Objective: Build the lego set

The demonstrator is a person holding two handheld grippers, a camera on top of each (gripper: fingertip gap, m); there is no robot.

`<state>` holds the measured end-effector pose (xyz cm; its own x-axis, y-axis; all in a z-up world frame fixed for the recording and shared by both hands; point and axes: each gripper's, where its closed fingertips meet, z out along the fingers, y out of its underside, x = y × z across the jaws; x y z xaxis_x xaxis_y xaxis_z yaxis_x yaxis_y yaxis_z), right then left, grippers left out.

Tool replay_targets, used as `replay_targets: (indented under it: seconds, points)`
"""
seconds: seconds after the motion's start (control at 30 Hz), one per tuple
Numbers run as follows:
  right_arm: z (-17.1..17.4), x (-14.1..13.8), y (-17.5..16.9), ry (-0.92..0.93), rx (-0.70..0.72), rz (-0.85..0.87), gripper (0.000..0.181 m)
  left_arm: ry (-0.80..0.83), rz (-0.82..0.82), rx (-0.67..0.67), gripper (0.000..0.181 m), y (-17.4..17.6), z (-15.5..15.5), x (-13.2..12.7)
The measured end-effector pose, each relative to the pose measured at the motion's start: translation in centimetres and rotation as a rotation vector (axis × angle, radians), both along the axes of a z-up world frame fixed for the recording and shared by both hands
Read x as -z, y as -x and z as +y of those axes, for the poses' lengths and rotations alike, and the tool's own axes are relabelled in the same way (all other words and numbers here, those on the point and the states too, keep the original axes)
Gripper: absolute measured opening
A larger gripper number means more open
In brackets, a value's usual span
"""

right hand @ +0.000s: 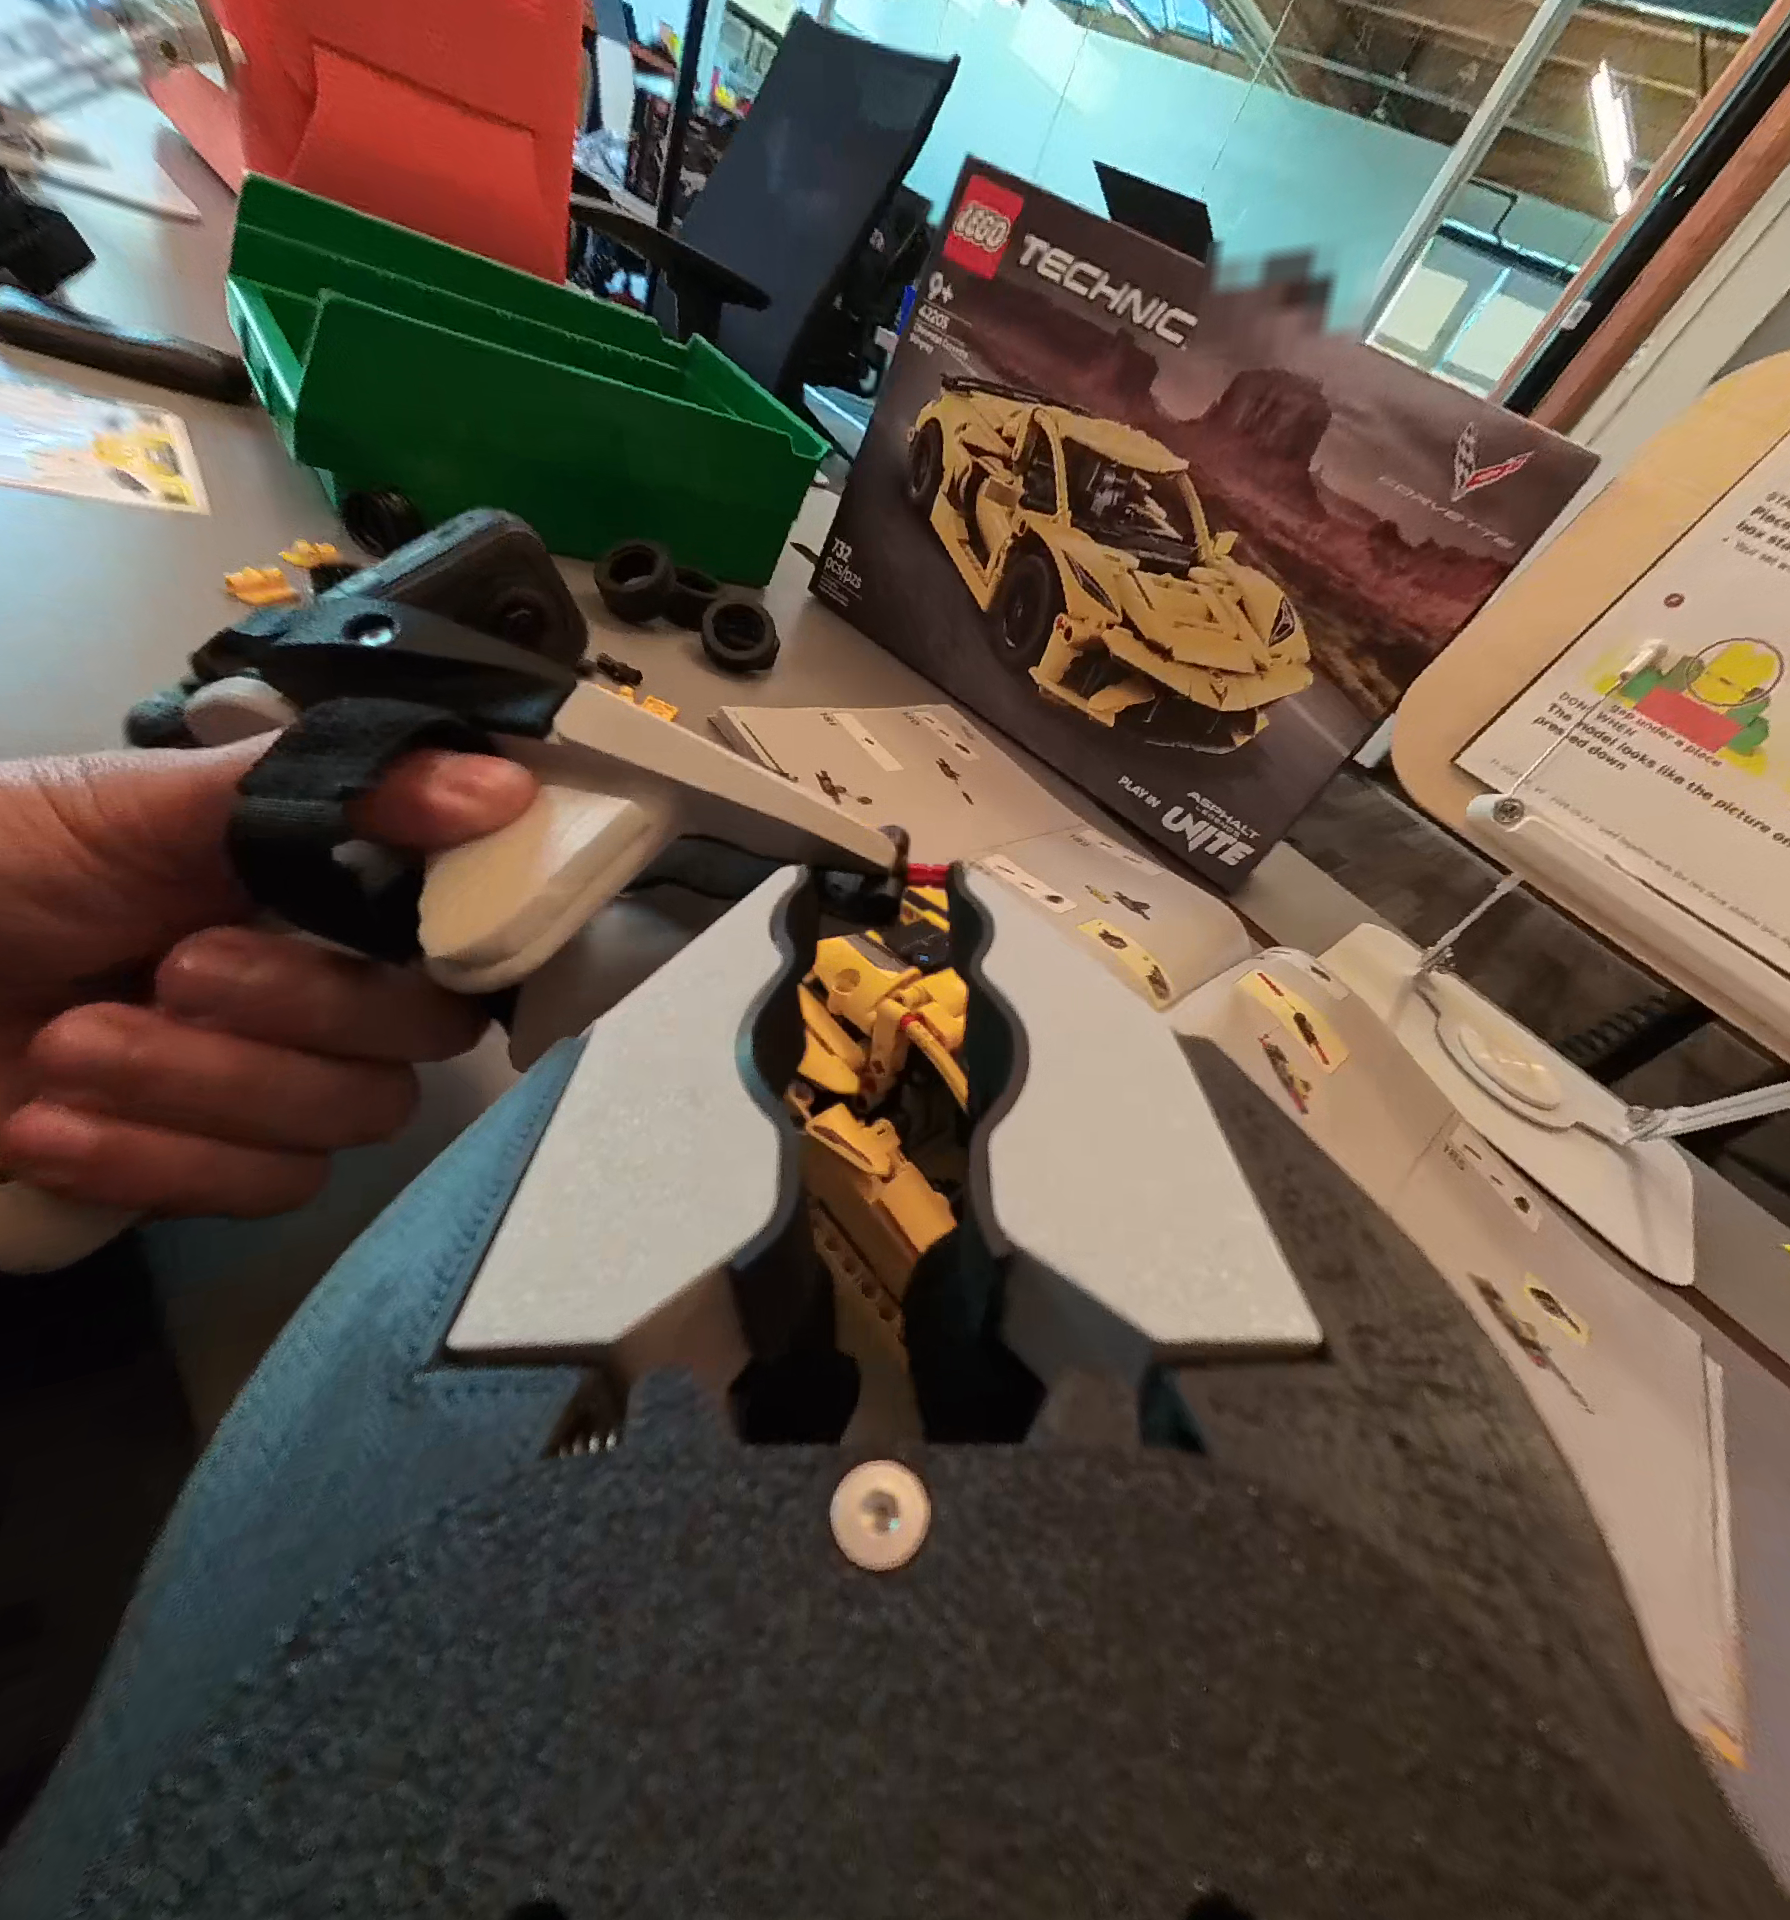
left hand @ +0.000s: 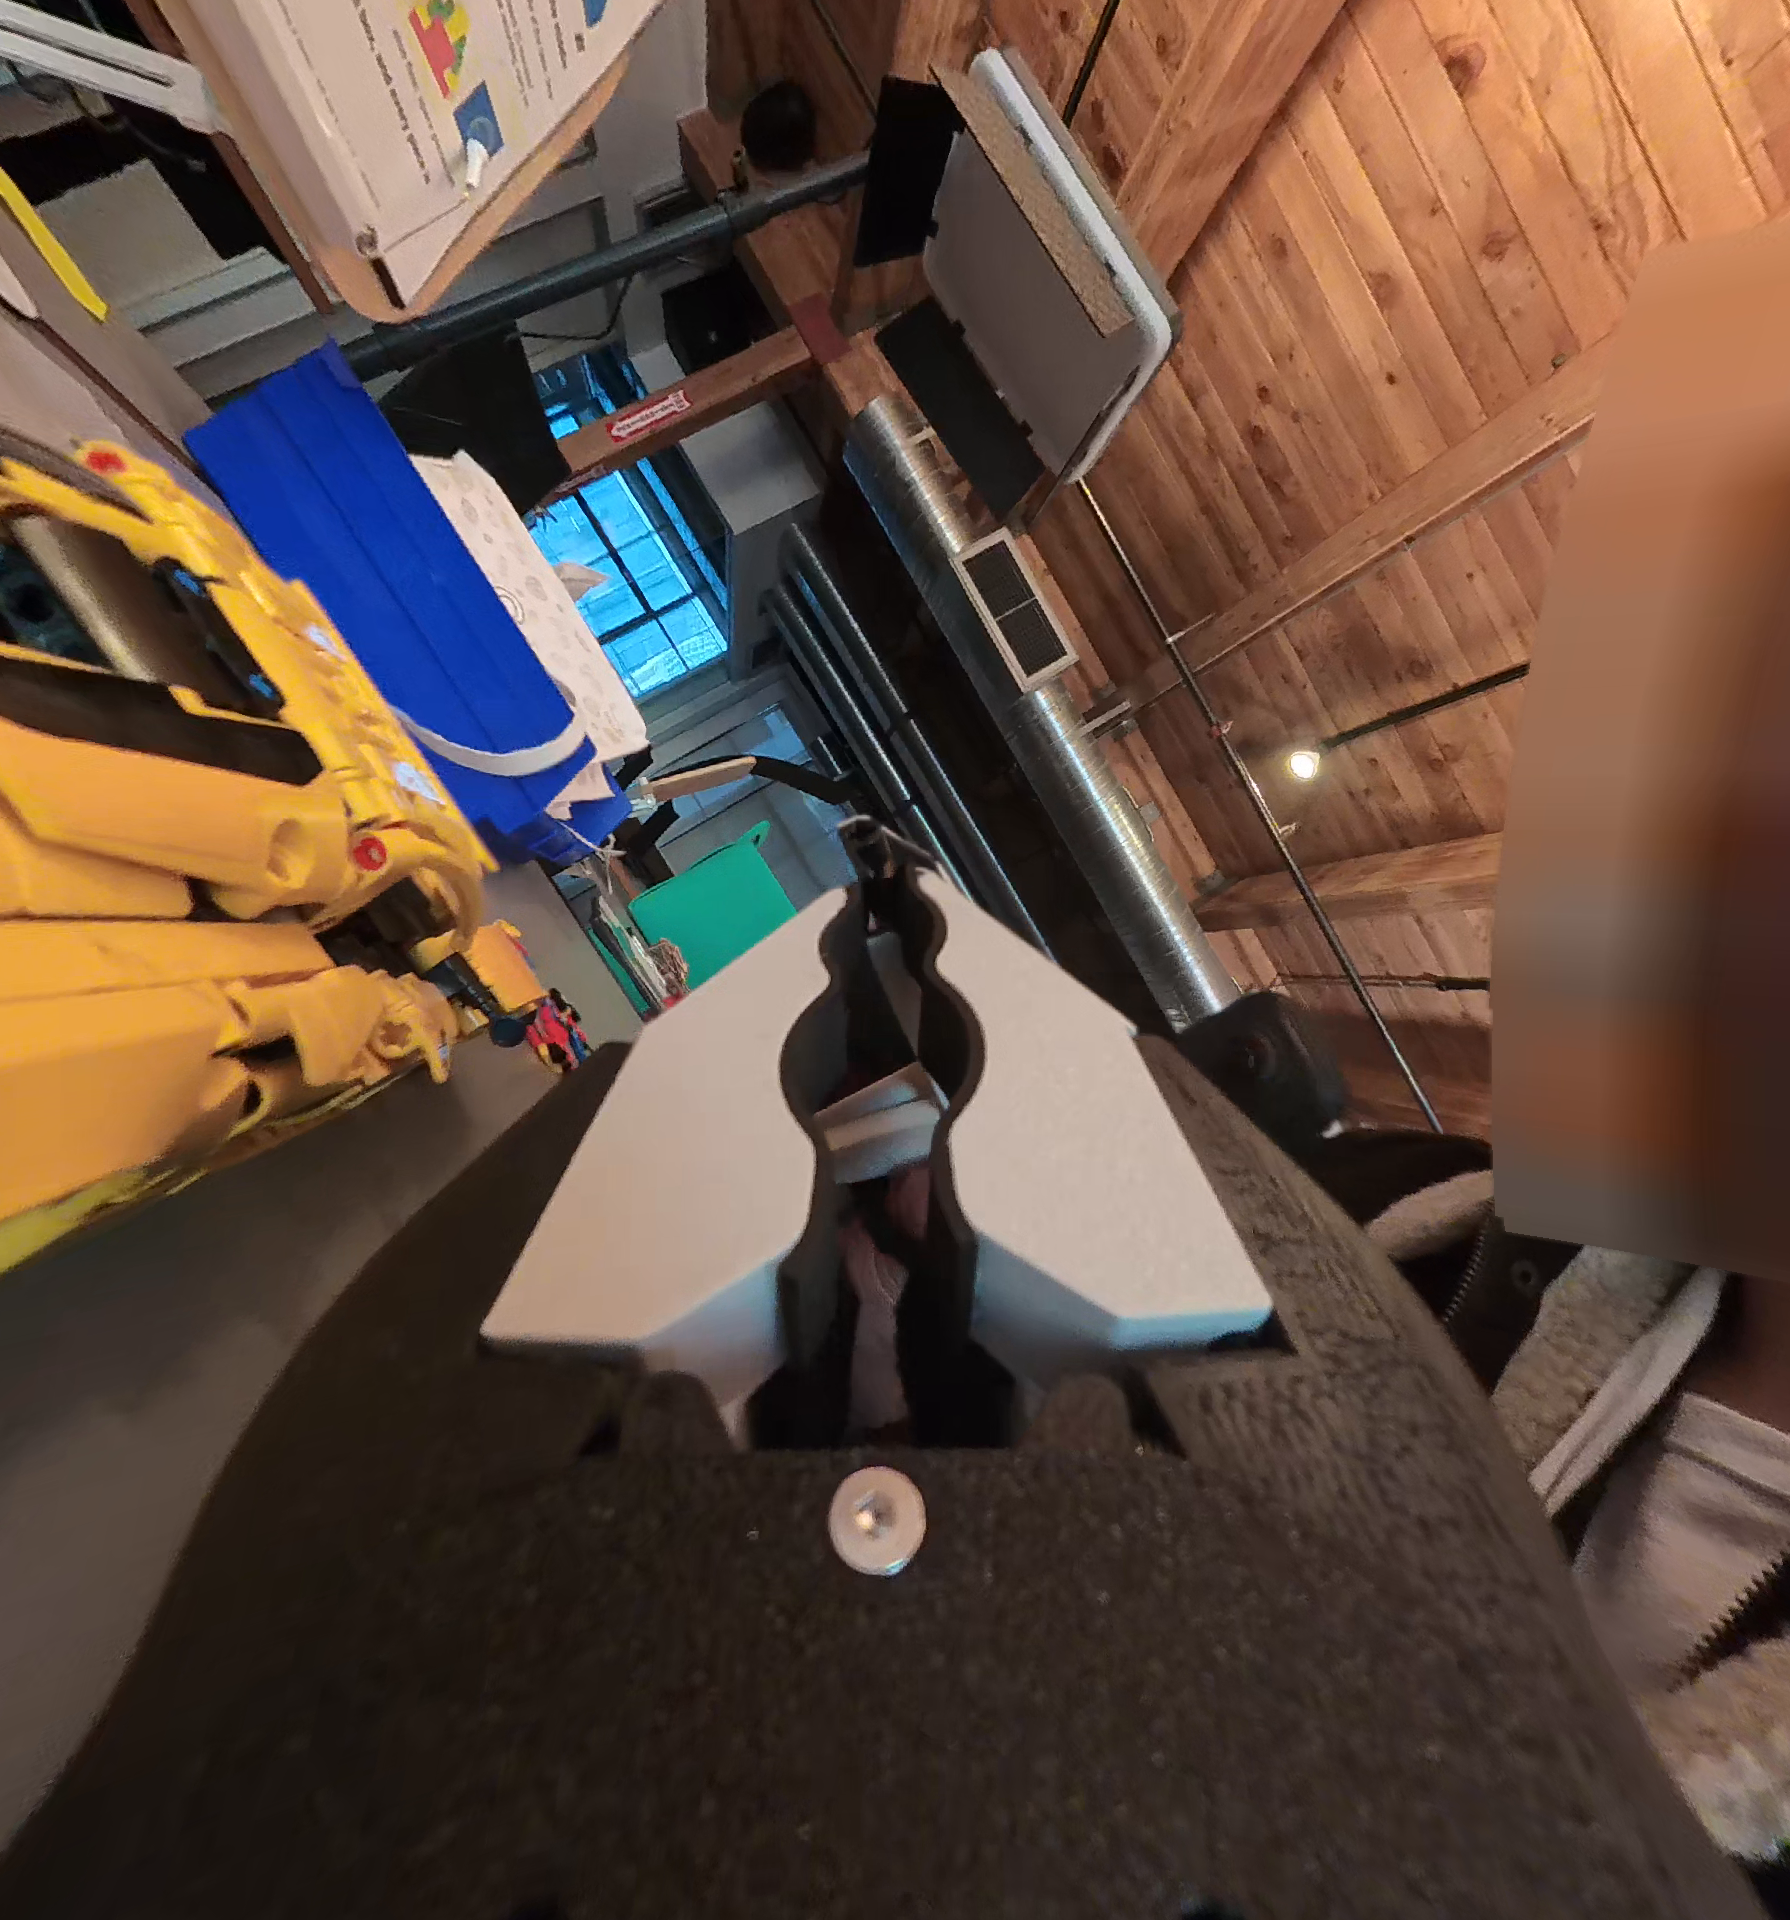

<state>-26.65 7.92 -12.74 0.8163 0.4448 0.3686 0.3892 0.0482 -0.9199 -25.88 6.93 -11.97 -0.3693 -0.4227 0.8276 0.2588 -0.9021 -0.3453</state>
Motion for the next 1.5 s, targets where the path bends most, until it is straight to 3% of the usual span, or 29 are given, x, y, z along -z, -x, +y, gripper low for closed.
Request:
replay_targets:
  seconds: [0.07,0.13,0.3,0.43,0.67,0.8,0.93,1.03,1.23,1.33,1.5]
  points:
    - [-0.4,-0.5,-0.1,0.004,-0.035,0.07,0.027,-0.048,0.017,0.006,0.005,0.1,-0.2,-0.4]
    - [-0.6,-0.8,-1.1,0.015,-0.048,0.132,0.032,-0.144,0.101,-0.078,0.006,1.1,1.0,-0.4]
    - [-0.5,0.1,-3.9,0.132,-0.101,0.311,0.025,-0.427,0.446,-0.46,0.006,7.9,7.5,-0.2]
    - [0.0,-0.2,-4.3,0.179,-0.137,0.457,0.019,-0.409,0.545,-0.596,0.006,11.1,10.1,0.8]
    - [0.3,1.4,-3.4,0.256,-0.171,0.433,0.01,-0.421,0.465,-0.51,0.006,9.7,8.8,0.4]
    - [-0.3,1.6,-2.4,0.252,-0.21,0.388,0.008,-0.505,0.485,-0.409,0.006,7.7,6.9,0.6]
    - [-1.9,0.7,0.1,0.235,-0.383,0.429,0.029,-0.681,0.496,-0.242,0.007,4.6,3.0,0.7]
    - [-2.8,0.1,1.2,0.216,-0.445,0.425,0.031,-0.712,0.462,-0.124,0.006,3.4,0.6,0.8]
    - [-3.1,-0.5,1.6,0.056,-0.429,0.306,0.044,-0.735,0.451,-0.023,0.006,2.4,-1.3,1.2]
    - [-3.3,0.7,2.4,-0.003,-0.405,0.139,0.039,-0.724,0.434,-0.009,0.006,2.2,-1.6,1.1]
    - [-3.4,1.3,2.9,0.018,-0.392,0.112,0.037,-0.659,0.391,-0.005,0.006,2.6,-1.2,0.7]
